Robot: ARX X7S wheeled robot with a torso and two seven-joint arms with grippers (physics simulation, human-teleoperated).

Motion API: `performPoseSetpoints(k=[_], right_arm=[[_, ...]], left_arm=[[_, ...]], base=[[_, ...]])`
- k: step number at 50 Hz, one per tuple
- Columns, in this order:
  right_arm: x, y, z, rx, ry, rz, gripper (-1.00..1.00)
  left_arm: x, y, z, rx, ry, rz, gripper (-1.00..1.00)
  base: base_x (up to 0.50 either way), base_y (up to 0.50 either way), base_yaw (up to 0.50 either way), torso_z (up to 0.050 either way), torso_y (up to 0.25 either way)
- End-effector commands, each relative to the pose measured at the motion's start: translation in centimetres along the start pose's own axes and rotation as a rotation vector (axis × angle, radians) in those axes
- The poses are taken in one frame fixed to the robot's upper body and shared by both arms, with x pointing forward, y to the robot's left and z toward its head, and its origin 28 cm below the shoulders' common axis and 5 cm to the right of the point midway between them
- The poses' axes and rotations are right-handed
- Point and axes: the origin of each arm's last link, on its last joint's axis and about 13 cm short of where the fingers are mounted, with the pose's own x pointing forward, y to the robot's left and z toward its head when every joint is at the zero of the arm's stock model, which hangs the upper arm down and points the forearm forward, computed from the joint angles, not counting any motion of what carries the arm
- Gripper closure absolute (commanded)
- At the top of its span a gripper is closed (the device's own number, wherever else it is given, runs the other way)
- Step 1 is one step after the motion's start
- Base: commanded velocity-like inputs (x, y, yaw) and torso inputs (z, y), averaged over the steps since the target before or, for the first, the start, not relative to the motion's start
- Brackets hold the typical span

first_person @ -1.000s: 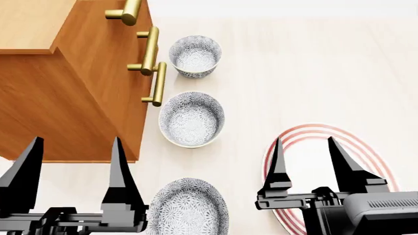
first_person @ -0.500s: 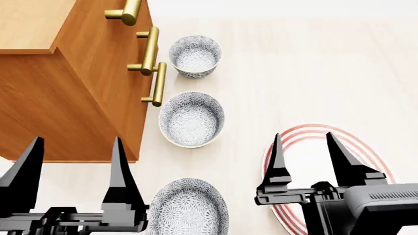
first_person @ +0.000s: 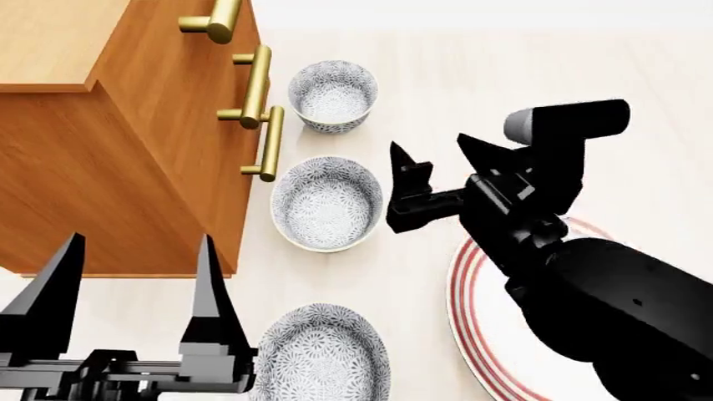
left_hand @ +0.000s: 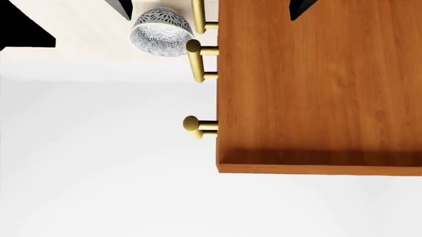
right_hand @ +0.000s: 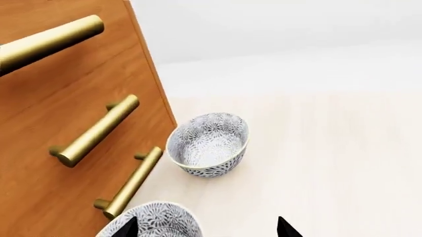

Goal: Put the bowl in the middle on the plate.

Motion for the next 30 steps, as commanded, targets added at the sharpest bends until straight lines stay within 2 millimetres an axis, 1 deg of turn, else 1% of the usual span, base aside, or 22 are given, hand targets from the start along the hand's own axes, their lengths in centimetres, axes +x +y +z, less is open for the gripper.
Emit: performPoseSetpoints(k=[1, 4, 5, 8, 13, 16, 18, 19, 23, 25, 26, 27, 28, 30], right_arm=[[3.4, -0.9, 3.5, -0.006, 0.168, 0.067, -1.00], [4.1, -0.9, 3.7, -0.024, 0.226, 0.093, -1.00], [4.6, -0.9, 3.9, -0.036, 0.247, 0.107, -1.00], [5.2, -0.9, 4.2, -0.054, 0.300, 0.133, -1.00], [6.2, -0.8, 5.1, -0.070, 0.361, 0.144, -1.00], [6.7, -0.8, 5.2, -0.067, 0.395, 0.167, -1.00], [7.1, -0.7, 5.3, -0.078, 0.407, 0.166, -1.00], [7.5, -0.7, 5.3, -0.112, 0.412, 0.150, -1.00], [8.1, -0.7, 5.4, -0.158, 0.373, 0.158, -1.00], [8.4, -0.6, 5.6, -0.107, 0.405, 0.138, -1.00], [8.7, -0.6, 5.6, -0.138, 0.396, 0.133, -1.00], [8.9, -0.7, 5.5, -0.142, 0.424, 0.126, -1.00], [9.0, -0.7, 5.4, -0.121, 0.496, 0.141, -1.00], [9.1, -0.6, 5.3, -0.116, 0.528, 0.157, -1.00]], left_arm=[[0.1, 0.0, -0.4, -0.008, 0.016, -0.004, -1.00], [0.1, 0.0, -0.4, -0.007, 0.017, -0.006, -1.00], [0.1, 0.0, -0.3, -0.005, 0.016, -0.006, -1.00], [0.2, 0.0, -0.5, 0.000, 0.021, -0.002, -1.00], [0.1, 0.0, -0.5, -0.001, 0.021, -0.002, -1.00], [0.1, 0.0, -0.5, -0.001, 0.021, -0.001, -1.00], [0.2, 0.0, -0.6, 0.000, 0.025, -0.002, -1.00], [0.2, -0.1, -0.6, 0.001, 0.027, -0.004, -1.00], [0.1, -0.1, -0.6, 0.002, 0.026, -0.009, -1.00], [0.1, -0.1, -0.6, 0.001, 0.026, -0.012, -1.00], [0.1, -0.1, -0.6, 0.002, 0.026, -0.013, -1.00], [0.1, -0.1, -0.6, 0.002, 0.025, -0.014, -1.00], [0.1, -0.1, -0.6, 0.004, 0.024, -0.014, -1.00], [0.1, -0.1, -0.6, 0.004, 0.023, -0.014, -1.00]], base=[[0.00, 0.00, 0.00, 0.000, 0.000], [0.00, 0.00, 0.00, 0.000, 0.000], [0.00, 0.00, 0.00, 0.000, 0.000], [0.00, 0.00, 0.00, 0.000, 0.000], [0.00, 0.00, 0.00, 0.000, 0.000], [0.00, 0.00, 0.00, 0.000, 0.000], [0.00, 0.00, 0.00, 0.000, 0.000], [0.00, 0.00, 0.00, 0.000, 0.000], [0.00, 0.00, 0.00, 0.000, 0.000], [0.00, 0.00, 0.00, 0.000, 0.000], [0.00, 0.00, 0.00, 0.000, 0.000], [0.00, 0.00, 0.00, 0.000, 0.000], [0.00, 0.00, 0.00, 0.000, 0.000], [0.00, 0.00, 0.00, 0.000, 0.000]])
